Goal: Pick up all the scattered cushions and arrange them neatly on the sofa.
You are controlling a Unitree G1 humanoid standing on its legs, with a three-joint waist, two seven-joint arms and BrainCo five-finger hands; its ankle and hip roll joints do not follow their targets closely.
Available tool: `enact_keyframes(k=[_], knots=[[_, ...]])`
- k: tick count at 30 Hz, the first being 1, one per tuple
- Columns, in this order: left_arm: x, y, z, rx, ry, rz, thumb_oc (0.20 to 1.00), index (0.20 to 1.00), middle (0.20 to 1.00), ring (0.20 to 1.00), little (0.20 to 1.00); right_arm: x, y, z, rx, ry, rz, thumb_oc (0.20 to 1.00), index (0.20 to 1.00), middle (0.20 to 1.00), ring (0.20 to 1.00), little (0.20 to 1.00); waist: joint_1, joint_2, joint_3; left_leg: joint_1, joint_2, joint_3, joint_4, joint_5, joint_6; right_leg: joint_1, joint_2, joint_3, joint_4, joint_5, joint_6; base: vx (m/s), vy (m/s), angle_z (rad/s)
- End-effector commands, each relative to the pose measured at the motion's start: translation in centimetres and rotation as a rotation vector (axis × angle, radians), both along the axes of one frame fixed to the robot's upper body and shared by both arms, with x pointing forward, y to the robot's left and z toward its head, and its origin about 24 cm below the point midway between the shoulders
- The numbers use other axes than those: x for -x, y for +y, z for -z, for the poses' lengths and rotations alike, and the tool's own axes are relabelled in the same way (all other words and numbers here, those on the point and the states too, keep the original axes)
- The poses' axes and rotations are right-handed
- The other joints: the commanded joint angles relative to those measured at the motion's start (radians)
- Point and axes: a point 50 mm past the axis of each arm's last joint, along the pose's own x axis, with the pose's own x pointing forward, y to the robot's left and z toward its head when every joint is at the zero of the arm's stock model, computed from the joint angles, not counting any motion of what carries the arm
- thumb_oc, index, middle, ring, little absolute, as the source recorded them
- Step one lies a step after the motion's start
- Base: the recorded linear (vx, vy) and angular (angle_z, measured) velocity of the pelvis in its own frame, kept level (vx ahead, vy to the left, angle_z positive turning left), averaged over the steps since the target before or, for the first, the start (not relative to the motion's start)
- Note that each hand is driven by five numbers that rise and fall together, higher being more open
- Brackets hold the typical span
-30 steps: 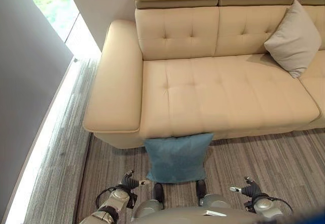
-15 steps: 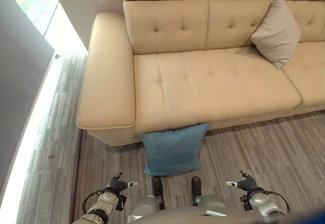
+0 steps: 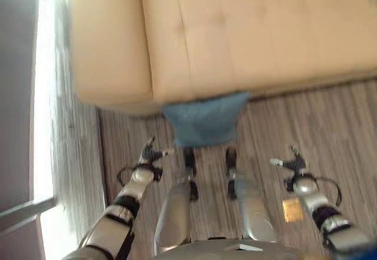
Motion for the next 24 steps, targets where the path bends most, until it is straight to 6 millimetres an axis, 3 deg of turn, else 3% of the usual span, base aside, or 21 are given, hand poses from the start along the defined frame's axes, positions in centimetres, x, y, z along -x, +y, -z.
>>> enact_keyframes(k=[1, 2, 3, 9, 14, 19, 20, 24], knots=[[0.9, 1.2, 0.0, 0.002, -0.057, -0.099, 1.0, 1.0, 1.0, 1.0, 1.0, 1.1, -0.3, -0.1, 0.023, -0.086, 0.055, 1.0, 1.0, 1.0, 1.0, 1.0, -0.002, -0.026, -0.115, -0.078, -0.024, -0.062, 0.1, -0.094, -0.012, -0.045, -0.022, 0.014, -0.02, -0.022, 0.042, -0.13, -0.03, 0.13], [0.4, 0.9, -0.5, 0.009, -0.088, -0.105, 1.0, 1.0, 1.0, 1.0, 1.0, 0.4, 0.0, -0.8, 0.024, -0.125, 0.062, 1.0, 1.0, 1.0, 1.0, 1.0, -0.002, -0.025, -0.115, -0.118, -0.021, -0.063, 0.119, -0.093, -0.014, -0.079, -0.025, 0.015, -0.007, -0.023, 0.04, -0.01, -0.04, 0.13], [-0.1, 0.7, -1.1, 0.017, -0.116, -0.115, 1.0, 1.0, 1.0, 1.0, 1.0, -0.2, 0.2, -1.4, 0.028, -0.155, 0.073, 1.0, 1.0, 1.0, 1.0, 1.0, -0.003, -0.02, -0.114, -0.141, -0.016, -0.072, 0.14, -0.124, -0.021, -0.11, -0.026, 0.019, 0.023, -0.055, 0.045, -0.01, -0.03, 0.1], [-4.1, -0.7, -5.9, 0.047, -0.301, -0.105, 1.0, 1.0, 1.0, 1.0, 1.0, -5.2, 1.7, -8.2, -0.001, -0.456, 0.114, 1.0, 1.0, 1.0, 1.0, 1.0, -0.008, -0.004, -0.092, -0.373, 0.003, -0.084, 0.203, -0.113, -0.033, -0.348, -0.038, 0.031, 0.111, -0.056, 0.047, -0.07, -0.026, 0.05], [-7.3, -1.1, -11.5, 0.054, -0.475, -0.107, 1.0, 1.0, 1.0, 1.0, 1.0, -7.9, 2.2, -13.5, -0.058, -0.637, 0.138, 1.0, 1.0, 1.0, 1.0, 1.0, -0.02, 0.007, -0.071, -0.561, 0.005, -0.094, 0.254, -0.114, -0.036, -0.537, -0.048, 0.046, 0.185, -0.059, 0.053, -0.02, -0.03, 0.05], [-8.1, -1.1, -13.4, 0.056, -0.531, -0.12, 1.0, 1.0, 1.0, 1.0, 1.0, -8.7, 2.4, -15.2, -0.116, -0.687, 0.149, 1.0, 1.0, 1.0, 1.0, 1.0, -0.023, 0.01, -0.064, -0.654, 0.004, -0.096, 0.289, -0.121, -0.029, -0.631, -0.049, 0.055, 0.229, -0.065, 0.056, -0.01, -0.005, 0.05], [-8.5, -0.9, -14.6, 0.034, -0.563, -0.133, 1.0, 1.0, 1.0, 1.0, 1.0, -9.1, 2.6, -16.3, -0.115, -0.718, 0.137, 1.0, 1.0, 1.0, 1.0, 1.0, -0.023, 0.009, -0.055, -0.706, 0.002, -0.09, 0.313, -0.125, -0.022, -0.683, -0.049, 0.059, 0.255, -0.069, 0.058, 0.02, -0.008, 0.03], [-8.4, -0.9, -14.8, 0.036, -0.581, -0.16, 1.0, 1.0, 1.0, 1.0, 1.0, -9.1, 2.5, -16.6, -0.107, -0.731, 0.143, 1.0, 1.0, 1.0, 1.0, 1.0, -0.018, 0.008, -0.055, -0.753, -0.005, -0.096, 0.325, -0.13, -0.006, -0.734, -0.047, 0.067, 0.277, -0.073, 0.062, 0.05, 0.002, 0.02]])
